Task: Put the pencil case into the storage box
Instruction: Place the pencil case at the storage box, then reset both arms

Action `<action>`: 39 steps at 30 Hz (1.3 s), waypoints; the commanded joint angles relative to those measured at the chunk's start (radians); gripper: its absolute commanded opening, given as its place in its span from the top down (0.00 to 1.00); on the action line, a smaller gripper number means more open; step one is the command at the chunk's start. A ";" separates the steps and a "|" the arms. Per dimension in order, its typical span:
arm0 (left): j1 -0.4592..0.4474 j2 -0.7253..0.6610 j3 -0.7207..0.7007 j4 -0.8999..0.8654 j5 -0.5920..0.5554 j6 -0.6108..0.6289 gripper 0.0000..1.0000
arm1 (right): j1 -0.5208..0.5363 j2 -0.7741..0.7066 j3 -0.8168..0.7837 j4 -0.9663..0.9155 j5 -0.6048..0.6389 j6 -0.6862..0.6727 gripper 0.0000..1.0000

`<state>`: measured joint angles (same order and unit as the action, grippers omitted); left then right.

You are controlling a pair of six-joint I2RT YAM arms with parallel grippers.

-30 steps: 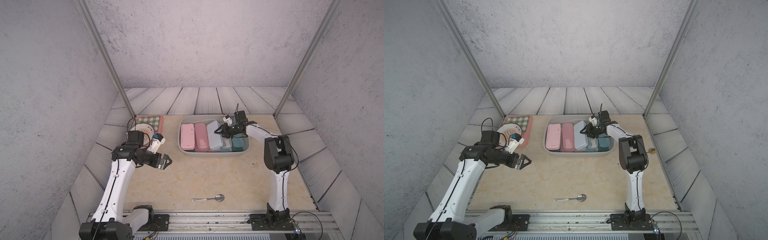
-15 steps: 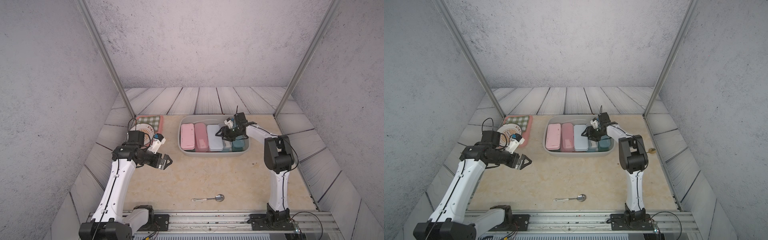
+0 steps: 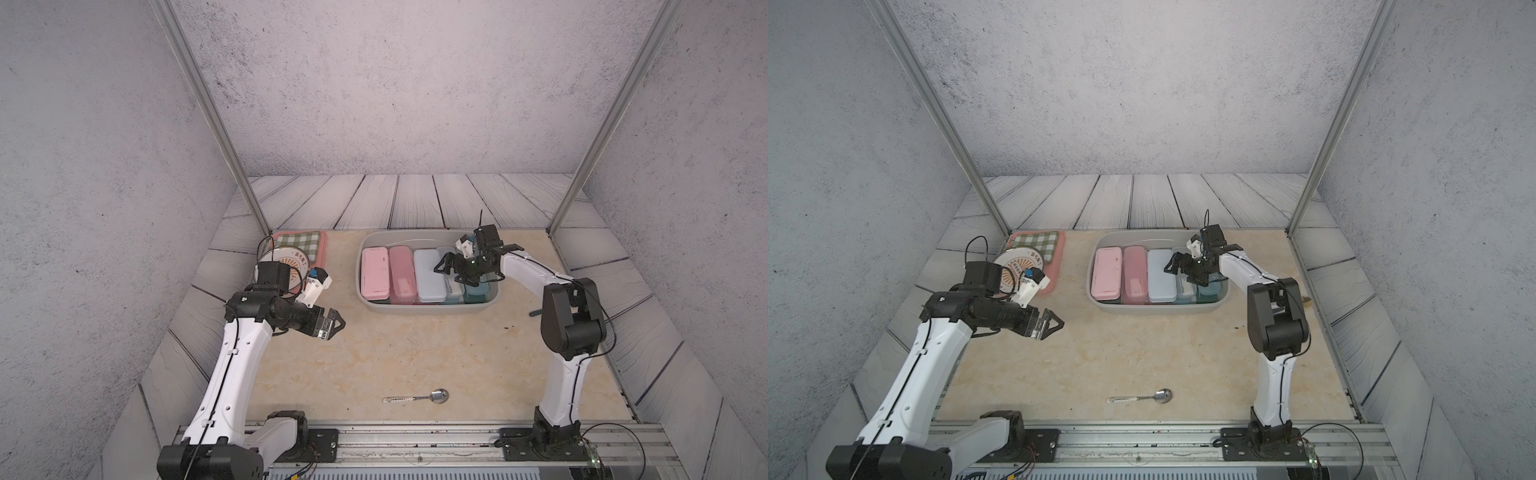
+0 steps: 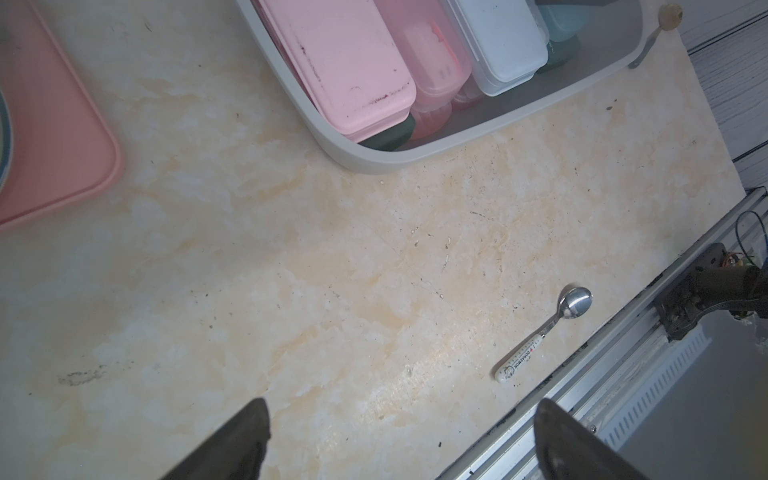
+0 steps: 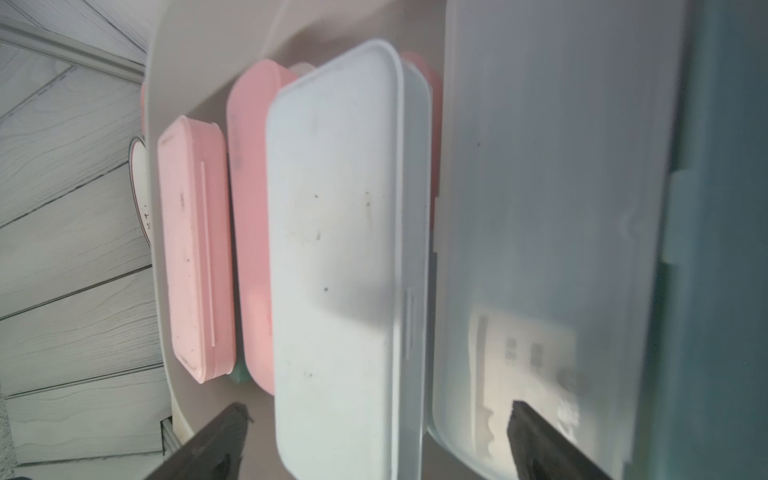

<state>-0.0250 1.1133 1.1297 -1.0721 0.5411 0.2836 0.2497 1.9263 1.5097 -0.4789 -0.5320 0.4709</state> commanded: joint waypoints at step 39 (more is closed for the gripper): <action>0.088 0.100 -0.666 1.389 -0.387 -0.254 0.00 | -0.089 -0.865 -1.219 1.020 0.886 -0.451 0.01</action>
<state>0.0338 1.1835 0.4969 0.0811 0.1410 0.0704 0.1886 0.9573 0.2951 0.2741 0.4179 0.0334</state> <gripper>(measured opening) 0.997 0.990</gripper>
